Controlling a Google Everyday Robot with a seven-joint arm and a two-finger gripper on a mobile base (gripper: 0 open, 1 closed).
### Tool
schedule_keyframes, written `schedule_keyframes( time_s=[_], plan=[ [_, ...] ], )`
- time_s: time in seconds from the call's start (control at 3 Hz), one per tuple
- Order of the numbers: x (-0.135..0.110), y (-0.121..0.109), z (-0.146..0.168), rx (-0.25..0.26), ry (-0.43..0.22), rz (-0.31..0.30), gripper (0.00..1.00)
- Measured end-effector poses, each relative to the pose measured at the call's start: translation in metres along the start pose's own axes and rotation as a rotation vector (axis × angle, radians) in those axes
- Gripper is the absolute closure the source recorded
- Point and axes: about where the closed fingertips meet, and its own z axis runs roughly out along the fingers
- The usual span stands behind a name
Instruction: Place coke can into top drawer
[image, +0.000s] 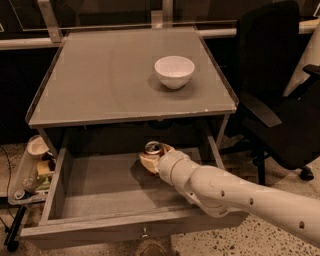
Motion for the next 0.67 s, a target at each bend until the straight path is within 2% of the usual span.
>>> schedule_keyframes(
  time_s=[0.67],
  plan=[
    [0.018,0.004,-0.018,0.019,0.011,0.055,1.0]
  ],
)
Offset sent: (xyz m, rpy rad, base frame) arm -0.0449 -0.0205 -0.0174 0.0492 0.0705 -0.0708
